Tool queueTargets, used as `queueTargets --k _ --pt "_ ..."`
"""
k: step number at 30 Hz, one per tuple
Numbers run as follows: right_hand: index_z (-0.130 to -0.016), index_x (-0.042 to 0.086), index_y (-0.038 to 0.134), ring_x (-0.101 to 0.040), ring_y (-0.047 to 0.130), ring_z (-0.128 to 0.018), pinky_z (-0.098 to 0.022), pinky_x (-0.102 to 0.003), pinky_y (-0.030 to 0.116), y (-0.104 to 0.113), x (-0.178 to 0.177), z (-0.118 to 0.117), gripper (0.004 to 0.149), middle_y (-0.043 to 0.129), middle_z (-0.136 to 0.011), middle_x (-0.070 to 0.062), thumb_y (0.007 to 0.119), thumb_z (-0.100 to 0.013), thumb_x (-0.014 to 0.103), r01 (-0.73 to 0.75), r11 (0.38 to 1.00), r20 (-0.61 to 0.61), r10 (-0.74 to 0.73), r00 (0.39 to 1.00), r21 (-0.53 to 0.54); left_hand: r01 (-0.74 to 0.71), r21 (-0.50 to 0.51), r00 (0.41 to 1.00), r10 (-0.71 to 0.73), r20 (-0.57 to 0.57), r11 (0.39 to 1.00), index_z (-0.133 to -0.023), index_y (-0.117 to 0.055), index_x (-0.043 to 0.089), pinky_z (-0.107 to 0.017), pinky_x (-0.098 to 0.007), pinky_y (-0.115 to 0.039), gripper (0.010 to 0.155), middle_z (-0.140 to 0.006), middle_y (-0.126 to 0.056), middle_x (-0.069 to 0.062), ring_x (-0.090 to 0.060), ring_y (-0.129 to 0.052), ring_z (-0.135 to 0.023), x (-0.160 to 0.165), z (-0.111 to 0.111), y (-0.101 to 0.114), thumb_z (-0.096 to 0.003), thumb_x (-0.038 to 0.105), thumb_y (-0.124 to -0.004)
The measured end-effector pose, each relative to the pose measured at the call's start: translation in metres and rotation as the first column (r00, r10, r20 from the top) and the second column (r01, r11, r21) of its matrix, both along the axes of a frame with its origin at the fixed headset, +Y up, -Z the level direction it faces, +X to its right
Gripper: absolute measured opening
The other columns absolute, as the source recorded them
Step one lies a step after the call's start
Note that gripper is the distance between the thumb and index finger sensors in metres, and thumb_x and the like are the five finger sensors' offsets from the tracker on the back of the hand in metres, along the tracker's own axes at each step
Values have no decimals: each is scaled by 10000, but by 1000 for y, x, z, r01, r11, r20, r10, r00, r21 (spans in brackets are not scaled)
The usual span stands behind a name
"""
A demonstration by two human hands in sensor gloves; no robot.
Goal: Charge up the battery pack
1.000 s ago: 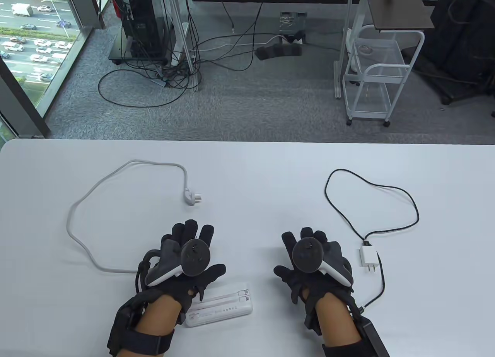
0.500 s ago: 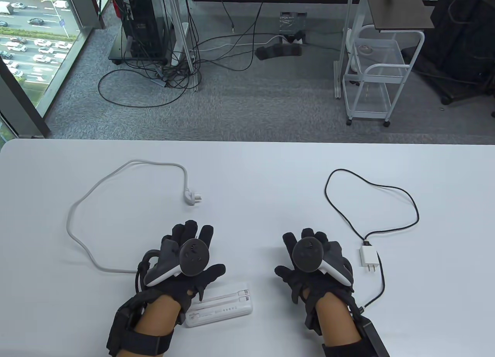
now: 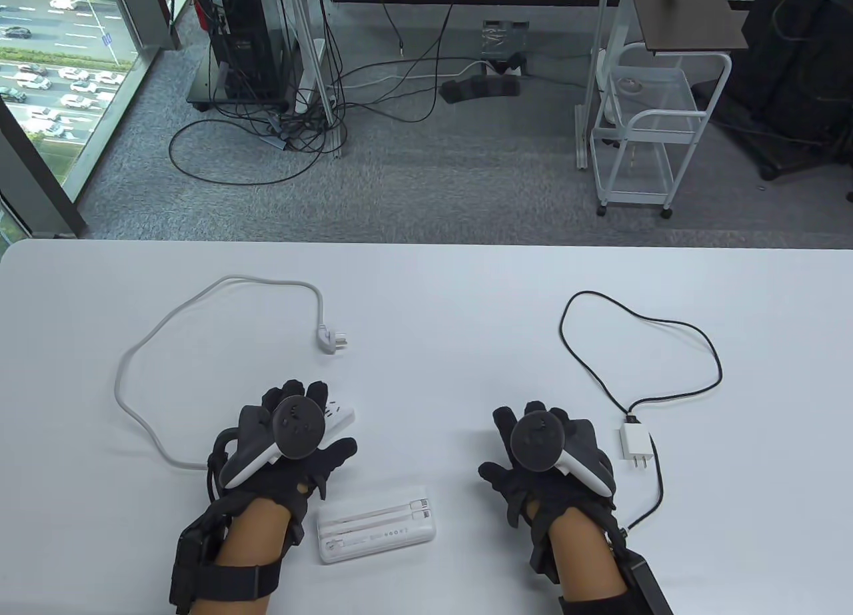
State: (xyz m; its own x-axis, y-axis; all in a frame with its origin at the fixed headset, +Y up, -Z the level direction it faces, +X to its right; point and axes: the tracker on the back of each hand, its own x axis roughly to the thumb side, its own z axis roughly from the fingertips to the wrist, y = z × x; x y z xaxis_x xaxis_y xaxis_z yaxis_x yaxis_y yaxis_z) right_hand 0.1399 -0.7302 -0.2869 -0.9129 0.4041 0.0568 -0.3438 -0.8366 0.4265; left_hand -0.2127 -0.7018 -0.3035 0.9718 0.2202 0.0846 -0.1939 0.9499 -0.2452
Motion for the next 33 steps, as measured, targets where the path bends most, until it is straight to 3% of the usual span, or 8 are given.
queueTargets --k 7,14,25,33 --pt "-1079 244 173 -623 48 -962 -586 -820 77 -2 11 0 807 48 -1122 -276 658 -499 524 42 999 38 -41 998 -30 83 -73 994 -88 -64 994 -1162 -483 118 -700 -685 -489 971 -1146 -558 -217 -489 -562 -1010 -16 -16 -23 -430 664 -812" --pt "-1084 235 182 -626 58 -962 -585 -819 84 0 14 0 806 51 -1124 -280 658 -500 523 65 997 51 -63 997 -34 116 -90 990 -122 -65 989 -1147 -546 124 -700 -683 -515 963 -1082 -686 -161 -455 -646 -990 -20 -22 -32 -407 652 -864" --pt "-1083 234 192 -626 67 -964 -585 -819 87 0 15 1 799 58 -1126 -282 657 -501 522 72 997 50 -70 996 -32 132 -84 988 -138 -64 988 -1135 -563 116 -697 -684 -524 889 -1048 -729 -131 -439 -679 -979 -20 -26 -36 -436 574 -866" --pt "-1084 232 192 -629 70 -964 -584 -820 90 0 15 1 800 64 -1127 -284 657 -501 522 79 997 45 -77 996 -28 64 -99 996 -70 -58 993 -1125 -561 54 -687 -751 -425 856 -1043 -676 -205 -495 -610 -976 -19 -26 -38 -460 515 -841"
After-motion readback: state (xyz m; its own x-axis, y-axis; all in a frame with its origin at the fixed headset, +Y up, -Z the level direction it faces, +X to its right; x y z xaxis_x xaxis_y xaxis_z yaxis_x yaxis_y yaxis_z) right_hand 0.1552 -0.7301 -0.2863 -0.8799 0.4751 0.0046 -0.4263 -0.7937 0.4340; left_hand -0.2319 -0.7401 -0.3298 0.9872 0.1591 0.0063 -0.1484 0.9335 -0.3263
